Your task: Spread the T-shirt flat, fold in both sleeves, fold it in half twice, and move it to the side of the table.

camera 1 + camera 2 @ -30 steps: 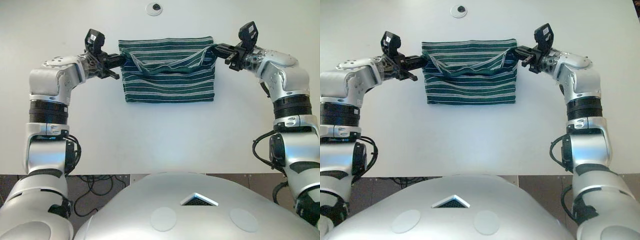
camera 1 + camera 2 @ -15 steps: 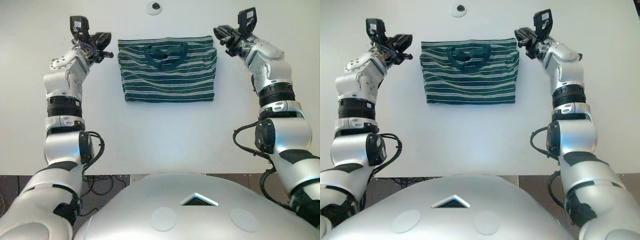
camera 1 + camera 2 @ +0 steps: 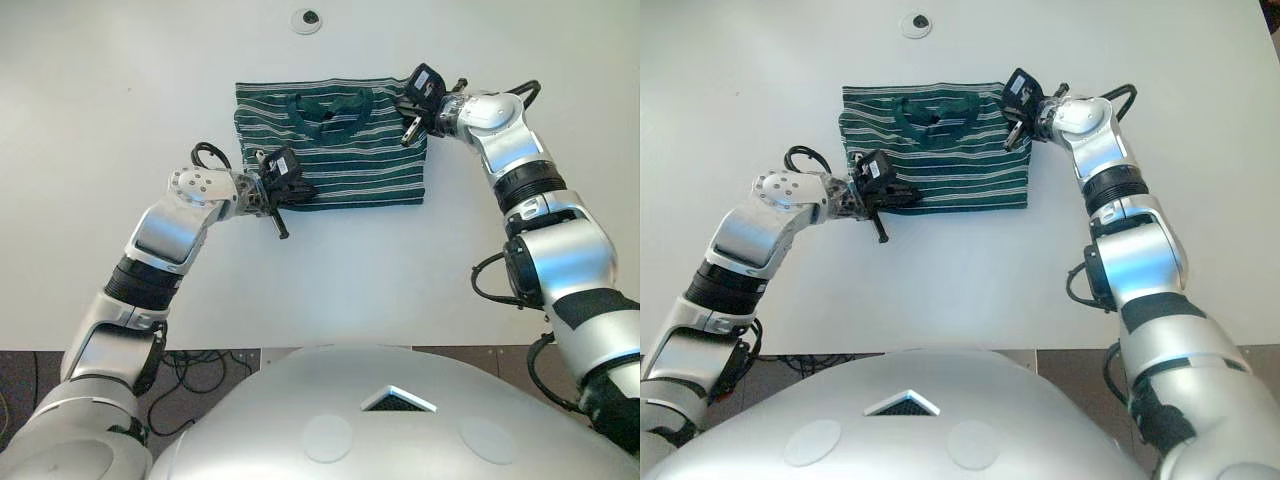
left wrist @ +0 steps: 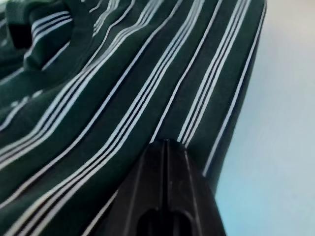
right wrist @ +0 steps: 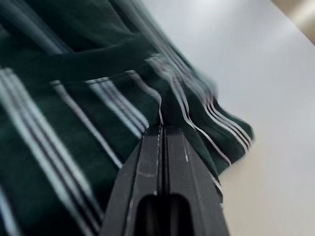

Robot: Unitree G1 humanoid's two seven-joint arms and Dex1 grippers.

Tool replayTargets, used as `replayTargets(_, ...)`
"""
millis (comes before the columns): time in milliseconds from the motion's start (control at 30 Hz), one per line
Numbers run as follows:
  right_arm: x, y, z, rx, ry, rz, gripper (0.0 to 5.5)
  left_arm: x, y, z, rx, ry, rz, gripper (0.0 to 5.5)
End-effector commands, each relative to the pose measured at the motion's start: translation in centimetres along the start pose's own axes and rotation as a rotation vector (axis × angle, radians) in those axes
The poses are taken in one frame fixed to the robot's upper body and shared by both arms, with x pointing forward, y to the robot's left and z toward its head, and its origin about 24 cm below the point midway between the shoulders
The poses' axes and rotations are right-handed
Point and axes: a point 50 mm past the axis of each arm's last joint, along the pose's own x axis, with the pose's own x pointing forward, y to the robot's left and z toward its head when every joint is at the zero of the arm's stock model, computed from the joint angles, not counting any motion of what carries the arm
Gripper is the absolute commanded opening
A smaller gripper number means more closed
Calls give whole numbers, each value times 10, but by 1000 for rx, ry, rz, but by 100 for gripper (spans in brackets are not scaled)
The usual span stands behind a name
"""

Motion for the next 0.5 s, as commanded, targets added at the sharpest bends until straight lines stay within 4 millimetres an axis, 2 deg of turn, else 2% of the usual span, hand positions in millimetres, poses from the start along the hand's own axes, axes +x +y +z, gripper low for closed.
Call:
replayTargets(33,-16,50,-44,-93,152,357,0,-18,23,-40,-7,232,94,1)
replayTargets(133,-32,71,-27,-106,73,500,0,-21,54,-32,33,235,182,1)
replayTargets(200,-37,87,-7,-99,-3,563,0,-12,72,-13,57,187,240,1)
replayTargets(300,-41,104,21,-57,-105,614,0,8,84,9,84,114,286,1)
replayTargets(400,-41,93,34,4,-158,499,0,11,89,16,98,43,325,1)
replayTargets(467,-49,77,41,70,-218,401,0,-3,87,17,98,-45,339,1)
replayTargets(500,-55,71,43,95,-251,364,20,-11,85,15,101,-78,343,0)
